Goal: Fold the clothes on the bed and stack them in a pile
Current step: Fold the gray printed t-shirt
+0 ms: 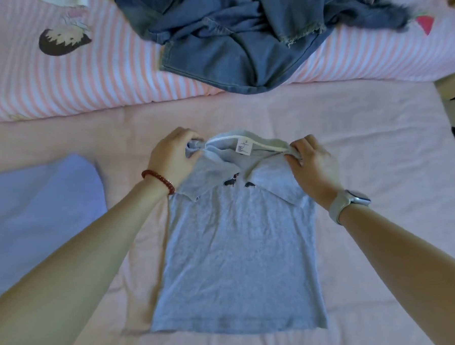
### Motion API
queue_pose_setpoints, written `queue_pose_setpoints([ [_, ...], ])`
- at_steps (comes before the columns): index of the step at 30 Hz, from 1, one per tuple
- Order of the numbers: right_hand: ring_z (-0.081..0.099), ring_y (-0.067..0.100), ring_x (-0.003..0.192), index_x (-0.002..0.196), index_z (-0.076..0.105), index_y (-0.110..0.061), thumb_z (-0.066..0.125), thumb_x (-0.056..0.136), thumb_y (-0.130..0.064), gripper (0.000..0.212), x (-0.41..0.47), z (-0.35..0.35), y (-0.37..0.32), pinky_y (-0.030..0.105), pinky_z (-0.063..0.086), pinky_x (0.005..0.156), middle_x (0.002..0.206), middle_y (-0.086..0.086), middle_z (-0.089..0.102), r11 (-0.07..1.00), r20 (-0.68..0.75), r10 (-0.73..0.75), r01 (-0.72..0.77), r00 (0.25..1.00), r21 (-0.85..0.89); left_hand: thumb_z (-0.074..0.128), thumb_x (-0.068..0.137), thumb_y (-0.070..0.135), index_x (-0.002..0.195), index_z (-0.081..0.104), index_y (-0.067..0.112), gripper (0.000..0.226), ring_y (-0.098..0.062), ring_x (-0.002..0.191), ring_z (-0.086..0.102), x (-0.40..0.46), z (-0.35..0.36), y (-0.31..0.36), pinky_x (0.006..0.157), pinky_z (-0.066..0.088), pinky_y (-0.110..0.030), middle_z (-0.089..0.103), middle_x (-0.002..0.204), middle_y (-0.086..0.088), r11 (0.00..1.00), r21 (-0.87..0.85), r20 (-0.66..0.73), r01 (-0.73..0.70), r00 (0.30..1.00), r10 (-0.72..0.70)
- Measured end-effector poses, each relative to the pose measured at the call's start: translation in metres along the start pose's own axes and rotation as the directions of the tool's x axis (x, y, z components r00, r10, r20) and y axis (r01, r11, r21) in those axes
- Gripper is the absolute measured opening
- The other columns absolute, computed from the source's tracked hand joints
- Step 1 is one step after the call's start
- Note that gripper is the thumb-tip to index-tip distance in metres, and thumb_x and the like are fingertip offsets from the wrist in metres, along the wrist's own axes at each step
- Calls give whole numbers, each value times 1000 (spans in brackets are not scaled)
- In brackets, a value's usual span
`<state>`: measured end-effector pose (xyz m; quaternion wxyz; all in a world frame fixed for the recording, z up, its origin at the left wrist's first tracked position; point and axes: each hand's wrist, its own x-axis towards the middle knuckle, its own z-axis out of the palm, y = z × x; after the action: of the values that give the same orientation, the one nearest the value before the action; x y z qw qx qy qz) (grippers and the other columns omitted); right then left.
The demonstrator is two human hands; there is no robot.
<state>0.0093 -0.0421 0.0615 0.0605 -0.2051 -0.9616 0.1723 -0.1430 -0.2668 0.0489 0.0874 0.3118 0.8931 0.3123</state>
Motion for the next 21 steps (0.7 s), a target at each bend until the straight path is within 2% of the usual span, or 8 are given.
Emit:
queue_pose_setpoints([
  [3, 59, 35, 66, 79, 63, 2, 66, 81, -2, 6, -59, -2, -5, 37, 44, 60, 77, 17, 60, 990, -61, -138, 137, 988, -21, 66, 72, -1, 89, 66, 1, 17, -32, 80, 60, -64, -2, 3, 68, 45, -34, 64, 86, -14, 981, 128, 0, -144, 989, 146],
  [5, 60, 32, 64, 77, 64, 0, 59, 85, -10, 14, -98, -1, -4, 36, 42, 61, 74, 13, 60, 976, -53, -213, 209, 976, -64, 58, 70, 2, 83, 68, 2, 16, -27, 77, 57, -107, -2, 4, 65, 42, -35, 64, 79, -12, 953, 185, 23, -240, 970, 240],
  [9, 60, 29, 65, 74, 66, -4, 57, 86, -14, 18, -173, 0, 1, 34, 36, 65, 72, 10, 61, 954, -9, -281, 279, 960, -111, 44, 65, 4, 77, 69, 4, 28, -19, 76, 46, -188, 3, 1, 66, 37, -32, 62, 72, -9, 929, 155, 122, -336, 940, 320],
  [13, 60, 29, 63, 72, 66, -5, 65, 75, -5, 4, -238, 12, 8, 33, 36, 67, 70, 8, 60, 945, 99, -298, 308, 949, -106, 41, 63, 7, 76, 68, 6, 30, -18, 76, 44, -253, 15, -1, 68, 36, -31, 60, 72, -6, 932, 128, 272, -338, 916, 295],
  [16, 62, 28, 65, 72, 67, -8, 59, 79, -12, 11, -272, 24, 11, 32, 35, 72, 72, 6, 62, 961, 151, -246, 261, 958, -94, 42, 63, 9, 75, 69, 9, 29, -17, 78, 47, -281, 25, 0, 71, 35, -28, 60, 72, -4, 949, 136, 323, -285, 918, 230],
  [18, 62, 28, 64, 71, 67, -9, 64, 74, -12, 5, -286, 28, 9, 32, 34, 74, 72, 6, 62, 968, 161, -211, 229, 964, -100, 56, 61, 3, 75, 69, 10, 21, -18, 78, 50, -293, 30, -1, 72, 34, -27, 59, 72, -3, 948, 189, 346, -257, 921, 181],
  [19, 62, 28, 63, 70, 66, -9, 69, 69, -9, 3, -290, 30, 8, 33, 35, 75, 71, 6, 62, 970, 170, -198, 217, 965, -106, 66, 55, -3, 74, 69, 11, 24, -18, 78, 51, -296, 32, -2, 72, 34, -27, 59, 72, -3, 945, 220, 366, -241, 919, 149],
  [21, 64, 27, 67, 71, 67, -11, 77, 57, -2, 19, -297, 36, 5, 40, 42, 78, 74, 6, 63, 968, 262, -169, 210, 950, -139, 79, 42, -8, 72, 68, 12, 38, -20, 75, 58, -301, 36, -3, 70, 40, -28, 60, 71, -2, 933, 279, 428, -228, 899, 92],
])
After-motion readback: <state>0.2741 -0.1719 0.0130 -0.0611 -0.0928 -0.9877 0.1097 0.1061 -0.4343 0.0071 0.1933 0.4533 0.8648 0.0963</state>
